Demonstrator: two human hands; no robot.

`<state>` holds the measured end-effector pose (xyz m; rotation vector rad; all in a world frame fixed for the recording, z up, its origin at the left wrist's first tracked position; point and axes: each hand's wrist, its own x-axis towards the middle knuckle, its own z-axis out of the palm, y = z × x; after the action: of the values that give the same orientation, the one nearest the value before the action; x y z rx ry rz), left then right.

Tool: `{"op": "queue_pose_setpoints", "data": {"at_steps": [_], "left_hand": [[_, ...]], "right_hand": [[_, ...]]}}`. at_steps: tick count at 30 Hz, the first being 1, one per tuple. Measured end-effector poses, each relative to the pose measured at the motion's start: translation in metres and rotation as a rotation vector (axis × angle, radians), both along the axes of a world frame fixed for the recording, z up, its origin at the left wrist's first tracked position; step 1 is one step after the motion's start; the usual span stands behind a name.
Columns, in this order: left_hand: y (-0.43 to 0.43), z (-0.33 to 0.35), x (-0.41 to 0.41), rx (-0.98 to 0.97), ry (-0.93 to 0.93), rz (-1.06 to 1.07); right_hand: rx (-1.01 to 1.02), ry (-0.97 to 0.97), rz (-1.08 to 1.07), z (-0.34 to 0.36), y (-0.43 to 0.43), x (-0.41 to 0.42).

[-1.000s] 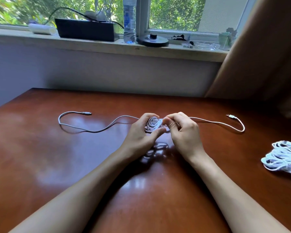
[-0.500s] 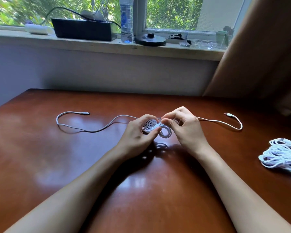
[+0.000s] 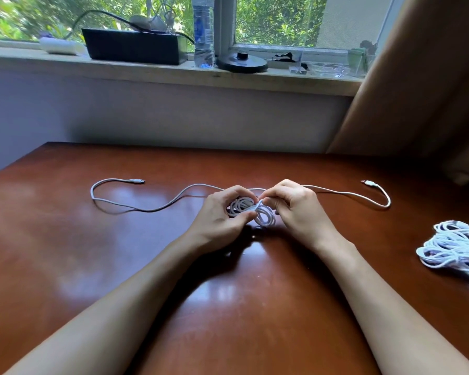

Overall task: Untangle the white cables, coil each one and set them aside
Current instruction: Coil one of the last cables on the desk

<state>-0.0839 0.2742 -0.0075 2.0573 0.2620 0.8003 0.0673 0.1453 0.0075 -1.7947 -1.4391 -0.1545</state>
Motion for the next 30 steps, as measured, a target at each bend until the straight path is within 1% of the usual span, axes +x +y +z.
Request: {"op": "queue_pose_setpoints", "data": {"at_steps": [3,7,10,17,18,20,24,30], "left_hand": [[0.000,0.001,0.000,-0.010,-0.014,0.016],[0.001,0.003,-0.001,-0.012,-0.039,0.061],[0.000,0.004,-0.001,-0.011,-0.077,0.096],[0.001,0.006,0.001,-0.061,-0.134,0.198],[0.002,0.005,0.002,-0.065,-0.136,0.213],[0.001,0.005,0.002,-0.091,-0.138,0.219],[0.000,0.004,0.003,-0.263,-0.157,0.160],[-0.003,0.007,0.002,-0.450,-0.156,0.080]], "right_hand": [[-0.013,0.098,-0.007,0.002,0.000,-0.003],[-0.029,0.317,0.003,0.003,0.000,-0.006],[0.004,0.470,0.040,0.004,0.000,-0.009],[-0.001,0.695,0.174,0.006,-0.002,-0.011],[-0.005,0.700,0.187,0.006,-0.002,-0.013],[-0.007,0.648,0.193,0.005,0.001,-0.015],[0.009,0.565,0.164,0.003,0.003,-0.015],[0.014,0.563,0.163,0.006,0.001,-0.012]]}}
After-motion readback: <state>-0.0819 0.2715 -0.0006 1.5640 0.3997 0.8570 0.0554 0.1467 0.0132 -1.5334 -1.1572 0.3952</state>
